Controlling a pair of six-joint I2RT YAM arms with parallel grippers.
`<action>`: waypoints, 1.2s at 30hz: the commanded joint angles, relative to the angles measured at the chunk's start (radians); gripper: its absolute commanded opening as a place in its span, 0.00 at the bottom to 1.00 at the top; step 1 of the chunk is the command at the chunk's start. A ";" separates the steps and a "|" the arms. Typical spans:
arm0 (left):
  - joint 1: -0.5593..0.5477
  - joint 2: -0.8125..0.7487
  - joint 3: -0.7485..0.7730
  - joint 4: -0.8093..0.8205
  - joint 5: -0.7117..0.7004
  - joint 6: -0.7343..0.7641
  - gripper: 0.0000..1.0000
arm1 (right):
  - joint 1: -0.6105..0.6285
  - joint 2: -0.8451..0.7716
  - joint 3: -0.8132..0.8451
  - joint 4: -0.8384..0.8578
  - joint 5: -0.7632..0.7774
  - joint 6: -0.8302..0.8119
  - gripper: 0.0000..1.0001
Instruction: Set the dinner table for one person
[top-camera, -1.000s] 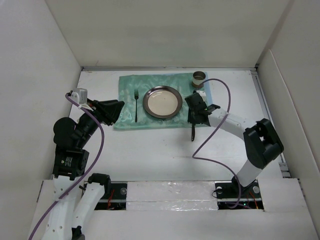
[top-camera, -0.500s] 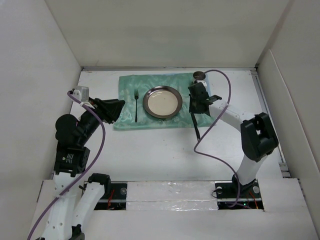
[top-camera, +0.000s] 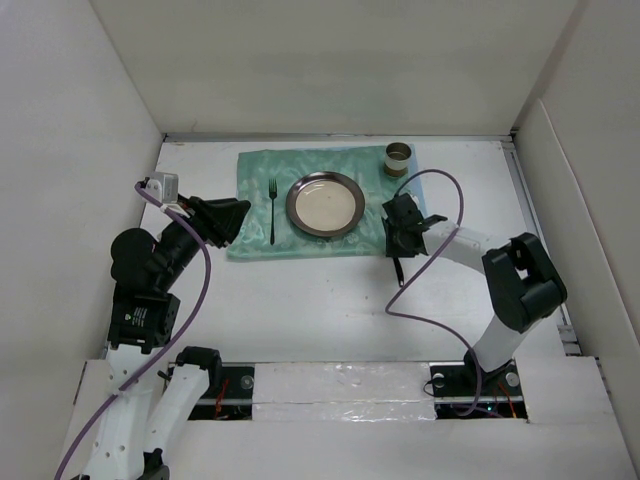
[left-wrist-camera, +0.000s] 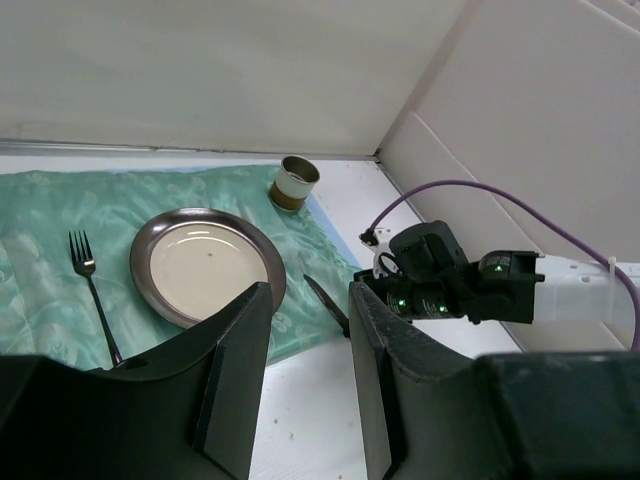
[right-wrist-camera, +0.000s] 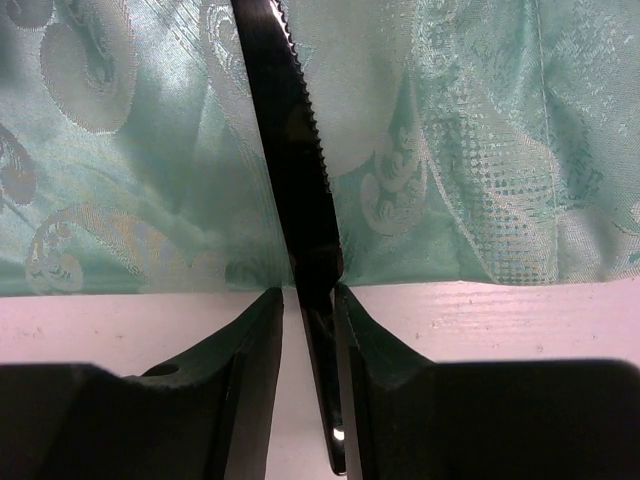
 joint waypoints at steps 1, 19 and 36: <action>0.002 -0.007 0.001 0.055 0.001 0.001 0.34 | -0.007 0.004 0.056 -0.016 -0.009 0.002 0.34; -0.009 -0.039 0.015 0.038 -0.024 0.015 0.34 | 0.047 0.038 0.005 -0.050 -0.071 0.105 0.30; -0.009 -0.044 0.014 0.038 -0.024 0.013 0.34 | 0.124 -0.038 0.010 -0.114 0.112 0.177 0.00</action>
